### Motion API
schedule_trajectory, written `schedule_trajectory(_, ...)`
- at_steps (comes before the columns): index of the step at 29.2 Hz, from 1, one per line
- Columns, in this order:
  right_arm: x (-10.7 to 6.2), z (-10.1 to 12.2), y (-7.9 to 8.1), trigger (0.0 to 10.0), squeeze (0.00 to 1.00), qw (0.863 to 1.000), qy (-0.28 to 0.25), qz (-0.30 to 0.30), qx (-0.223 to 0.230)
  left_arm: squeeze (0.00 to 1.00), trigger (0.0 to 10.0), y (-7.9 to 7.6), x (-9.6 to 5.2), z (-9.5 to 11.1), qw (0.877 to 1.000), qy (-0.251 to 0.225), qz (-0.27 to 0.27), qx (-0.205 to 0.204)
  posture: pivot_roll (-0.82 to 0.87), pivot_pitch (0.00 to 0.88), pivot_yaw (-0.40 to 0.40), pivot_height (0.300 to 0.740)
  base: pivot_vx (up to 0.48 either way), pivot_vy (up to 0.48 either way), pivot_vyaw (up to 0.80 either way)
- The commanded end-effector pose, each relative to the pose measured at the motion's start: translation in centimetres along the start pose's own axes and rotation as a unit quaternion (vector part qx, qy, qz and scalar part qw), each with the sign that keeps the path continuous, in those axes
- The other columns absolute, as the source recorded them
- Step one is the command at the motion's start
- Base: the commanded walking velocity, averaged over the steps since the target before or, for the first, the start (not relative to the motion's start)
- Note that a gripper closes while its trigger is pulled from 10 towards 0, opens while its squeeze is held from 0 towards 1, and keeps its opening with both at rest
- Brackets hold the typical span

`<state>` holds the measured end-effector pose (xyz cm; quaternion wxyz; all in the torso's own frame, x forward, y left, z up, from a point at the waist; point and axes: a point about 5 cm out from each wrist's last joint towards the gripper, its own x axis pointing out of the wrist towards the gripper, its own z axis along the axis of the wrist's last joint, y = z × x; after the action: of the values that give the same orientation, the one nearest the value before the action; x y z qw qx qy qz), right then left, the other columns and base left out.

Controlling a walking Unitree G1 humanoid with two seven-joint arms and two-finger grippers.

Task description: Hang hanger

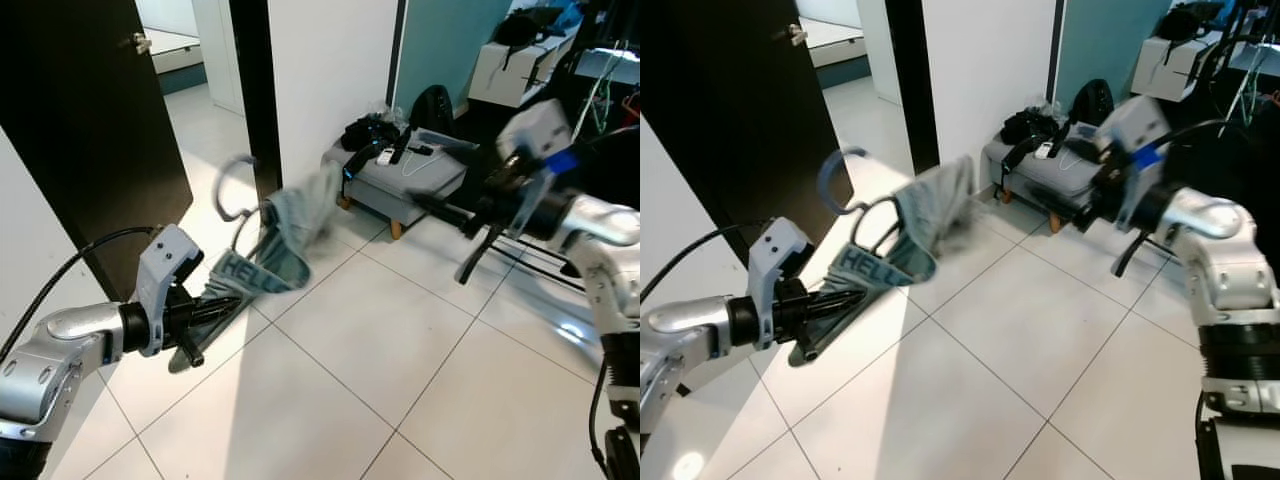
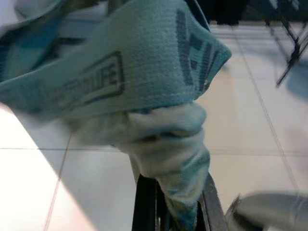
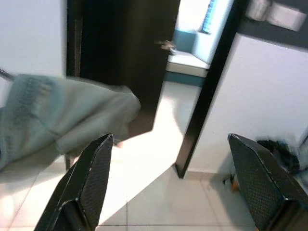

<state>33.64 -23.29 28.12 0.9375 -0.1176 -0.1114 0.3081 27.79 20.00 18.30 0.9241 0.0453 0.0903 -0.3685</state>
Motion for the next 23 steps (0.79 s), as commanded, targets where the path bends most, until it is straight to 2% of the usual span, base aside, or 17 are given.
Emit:
schedule_trajectory(1, -0.3, -1.4, 0.0, 10.0, 1.0, 0.998, -0.012, -0.03, 0.058, 0.0, 10.0, 0.3, -0.5, -0.8, 0.999, -0.013, 0.031, -0.037, -0.02, 0.02, 0.044, 0.74, 0.0, 0.0, 0.0)
schedule_trajectory(3, -0.3, -1.4, 0.0, 10.0, 1.0, 0.998, -0.012, -0.03, 0.058, 0.0, 10.0, 0.3, -0.5, -0.8, 0.999, -0.013, 0.031, -0.037, -0.02, 0.02, 0.044, 0.74, 0.0, 0.0, 0.0)
schedule_trajectory(4, -0.6, -2.7, -0.1, 10.0, 0.9, 0.992, -0.014, -0.069, 0.103, 0.0, 10.0, 0.6, -0.8, -1.2, 0.996, -0.029, 0.066, -0.052, -0.02, 0.016, 0.042, 0.74, 0.0, 0.0, 0.0)
schedule_trajectory(5, -0.6, -2.7, -0.1, 10.0, 0.9, 0.992, -0.014, -0.069, 0.103, 0.0, 10.0, 0.6, -0.8, -1.2, 0.996, -0.029, 0.066, -0.052, -0.02, 0.016, 0.042, 0.74, 0.0, 0.0, 0.0)
schedule_trajectory(6, -0.9, -5.1, 0.8, 10.0, 0.0, 0.983, 0.014, -0.104, 0.149, 0.0, 10.0, 1.1, -1.1, -1.6, 0.99, -0.051, 0.117, -0.068, -0.02, 0.015, 0.037, 0.74, 0.0, 0.0, 0.0)
schedule_trajectory(7, -0.9, -5.1, 0.8, 10.0, 0.0, 0.983, 0.014, -0.104, 0.149, 0.0, 10.0, 1.1, -1.1, -1.6, 0.99, -0.051, 0.117, -0.068, -0.02, 0.015, 0.037, 0.74, 0.0, 0.0, 0.0)
schedule_trajectory(8, -1.2, -7.8, 2.4, 10.0, 0.0, 0.972, 0.056, -0.123, 0.191, 0.0, 10.0, 1.3, -1.4, -2.1, 0.98, -0.071, 0.162, -0.093, -0.02, 0.015, 0.035, 0.74, 0.0, 0.0, 0.0)
schedule_trajectory(10, -1.5, -10.9, 5.2, 10.0, 0.0, 0.954, 0.103, -0.139, 0.245, 0.0, 10.0, 0.9, -1.8, -3.0, 0.968, -0.081, 0.207, -0.114, -0.02, 0.02, 0.034, 0.74, 0.0, 0.0, -0.63)
schedule_trajectory(11, -1.6, -11.5, 6.0, 10.0, 0.0, 0.948, 0.109, -0.143, 0.264, 0.0, 10.0, 0.6, -1.8, -3.4, 0.967, -0.078, 0.213, -0.115, -0.02, 0.02, 0.034, 0.74, 0.0, 0.0, -0.77)
schedule_trajectory(12, -1.6, -11.5, 6.0, 10.0, 0.0, 0.948, 0.109, -0.143, 0.264, 0.0, 10.0, 0.6, -1.8, -3.4, 0.967, -0.078, 0.213, -0.115, -0.02, 0.02, 0.034, 0.74, 0.0, 0.0, -0.77)
schedule_trajectory(14, -2.3, -13.7, 9.1, 10.0, 0.0, 0.937, 0.139, -0.153, 0.283, 0.0, 10.0, -1.2, -2.1, -4.7, 0.96, -0.085, 0.22, -0.15, -0.02, 0.024, 0.027, 0.74, 0.0, 0.0, -0.8)
schedule_trajectory(15, -2.5, -14.3, 10.2, 10.0, 0.0, 0.935, 0.154, -0.156, 0.279, 0.0, 10.0, -1.8, -2.2, -5.1, 0.957, -0.089, 0.223, -0.164, -0.02, 0.024, 0.027, 0.74, 0.0, 0.0, -0.8)
schedule_trajectory(16, -2.5, -14.3, 10.2, 10.0, 0.0, 0.935, 0.154, -0.156, 0.279, 0.0, 10.0, -1.8, -2.2, -5.1, 0.957, -0.089, 0.223, -0.164, -0.02, 0.024, 0.027, 0.74, 0.0, 0.0, -0.8)
schedule_trajectory(17, -2.7, -14.0, 10.3, 10.0, 0.0, 0.939, 0.148, -0.156, 0.27, 0.0, 10.0, -3.0, -2.0, -5.9, 0.957, -0.081, 0.221, -0.168, -0.01, 0.034, 0.016, 0.74, 0.0, 0.0, -0.8)
schedule_trajectory(19, -3.0, -13.6, 9.8, 10.0, 0.0, 0.939, 0.141, -0.166, 0.265, 0.0, 10.0, -4.0, -1.9, -5.9, 0.961, -0.083, 0.219, -0.149, -0.01, 0.036, 0.017, 0.74, 0.0, 0.0, -0.8)
schedule_trajectory(23, -2.9, -13.7, 9.7, 10.0, 0.0, 0.937, 0.138, -0.166, 0.276, 0.0, 10.0, -3.9, -1.6, -5.8, 0.96, -0.09, 0.215, -0.154, 0.01, 0.034, -0.006, 0.74, 0.0, 0.0, -0.8)
